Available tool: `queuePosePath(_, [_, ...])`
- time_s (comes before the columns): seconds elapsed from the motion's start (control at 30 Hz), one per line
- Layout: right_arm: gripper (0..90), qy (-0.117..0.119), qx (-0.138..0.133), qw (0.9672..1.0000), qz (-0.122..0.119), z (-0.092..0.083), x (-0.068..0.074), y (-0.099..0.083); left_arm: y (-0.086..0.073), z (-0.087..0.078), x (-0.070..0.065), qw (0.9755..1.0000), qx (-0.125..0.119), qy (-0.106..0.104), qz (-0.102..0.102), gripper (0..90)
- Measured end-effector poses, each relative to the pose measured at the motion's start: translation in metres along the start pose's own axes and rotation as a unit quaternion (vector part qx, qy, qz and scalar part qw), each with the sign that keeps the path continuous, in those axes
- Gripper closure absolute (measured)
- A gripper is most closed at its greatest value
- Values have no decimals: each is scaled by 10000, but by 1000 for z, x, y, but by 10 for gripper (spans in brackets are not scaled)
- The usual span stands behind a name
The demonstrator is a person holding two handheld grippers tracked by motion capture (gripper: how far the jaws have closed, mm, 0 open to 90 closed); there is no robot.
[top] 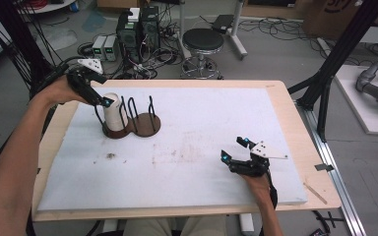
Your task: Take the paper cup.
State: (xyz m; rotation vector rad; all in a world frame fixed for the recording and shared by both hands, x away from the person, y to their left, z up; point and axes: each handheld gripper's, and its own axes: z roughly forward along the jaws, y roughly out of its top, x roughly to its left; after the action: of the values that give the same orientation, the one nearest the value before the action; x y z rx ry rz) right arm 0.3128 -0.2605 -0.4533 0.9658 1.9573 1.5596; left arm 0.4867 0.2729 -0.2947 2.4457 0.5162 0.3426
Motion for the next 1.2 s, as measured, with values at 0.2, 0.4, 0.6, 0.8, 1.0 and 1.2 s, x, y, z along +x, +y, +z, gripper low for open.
queuePosePath(0.2, [157,9,-1,10000,2,0,0,0,0,5,0,9996,286,-67,-12,18])
queuePosePath(0.4, [157,8,1,10000,-7,0,0,0,2,11,0,9992,393,-91,52,18])
queuePosePath(0.6, [157,-10,-45,10000,-35,-1,0,0,2,18,0,9985,549,-66,31,18])
queuePosePath(0.8, [157,3,-79,10000,-20,-2,0,-1,1,20,0,9982,596,-82,25,109])
queuePosePath(1.0, [157,10,-78,10000,-24,-2,0,-1,-3,26,2,9964,822,-138,-166,109])
queuePosePath(1.2, [157,17,-66,10000,-4,-2,0,-1,-1,30,1,9966,792,-156,-163,110])
